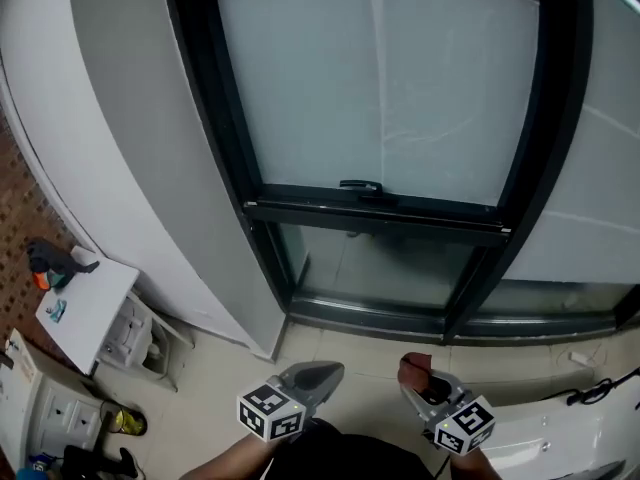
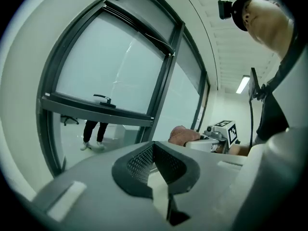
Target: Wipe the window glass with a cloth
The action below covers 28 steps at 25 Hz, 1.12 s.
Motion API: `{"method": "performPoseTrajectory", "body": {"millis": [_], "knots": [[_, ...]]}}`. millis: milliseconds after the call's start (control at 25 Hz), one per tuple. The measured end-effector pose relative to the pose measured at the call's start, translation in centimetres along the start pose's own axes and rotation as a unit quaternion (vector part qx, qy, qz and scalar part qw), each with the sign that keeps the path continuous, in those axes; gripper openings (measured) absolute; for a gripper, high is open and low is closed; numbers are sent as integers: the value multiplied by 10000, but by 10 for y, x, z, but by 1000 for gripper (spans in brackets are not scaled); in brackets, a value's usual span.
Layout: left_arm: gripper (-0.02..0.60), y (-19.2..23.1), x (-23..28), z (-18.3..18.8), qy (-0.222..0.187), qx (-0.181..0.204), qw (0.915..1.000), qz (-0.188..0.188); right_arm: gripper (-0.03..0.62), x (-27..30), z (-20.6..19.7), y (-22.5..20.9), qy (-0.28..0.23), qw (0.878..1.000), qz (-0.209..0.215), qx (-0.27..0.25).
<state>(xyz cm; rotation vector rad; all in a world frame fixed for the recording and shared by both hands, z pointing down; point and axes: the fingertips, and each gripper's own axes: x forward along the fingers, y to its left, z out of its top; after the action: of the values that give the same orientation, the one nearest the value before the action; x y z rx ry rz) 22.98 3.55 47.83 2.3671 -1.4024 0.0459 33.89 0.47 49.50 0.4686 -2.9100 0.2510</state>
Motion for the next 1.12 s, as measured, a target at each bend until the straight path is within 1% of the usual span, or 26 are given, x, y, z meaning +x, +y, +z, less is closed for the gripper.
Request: {"method": "performPoseTrajectory", "body": {"millis": [120,200,360,520,600,800,880,960,1040,1120], "knots": [[17,15,-8,2,-52,-7,9998,200,85,17,2,2,42,9998,156,-114],[17,28,-11,9,-152,-22,9994,299,85,32,4,2,124,9992,224,-304],[17,61,-19,23,-291,81,9986,442,84,72,18,2,315,9945,245,-966],[17,116,-27,41,-398,243,9972,584,84,131,37,1,438,9863,297,-1560],[17,147,-29,57,-463,340,9967,575,84,164,50,1,461,9820,273,-1810],[17,224,-34,99,-552,436,9969,348,84,253,98,-5,516,9689,-13,-2420],[17,253,-35,114,-555,472,9971,211,84,292,125,-7,524,9591,-157,-2777],[17,279,-38,130,-564,527,9970,67,84,330,158,-9,507,9441,-332,-3239],[17,301,-42,141,-578,593,9965,-66,84,367,192,-11,464,9244,-575,-3743],[17,322,-46,150,-580,602,9964,-151,84,402,224,-15,412,9000,-890,-4247]]}}
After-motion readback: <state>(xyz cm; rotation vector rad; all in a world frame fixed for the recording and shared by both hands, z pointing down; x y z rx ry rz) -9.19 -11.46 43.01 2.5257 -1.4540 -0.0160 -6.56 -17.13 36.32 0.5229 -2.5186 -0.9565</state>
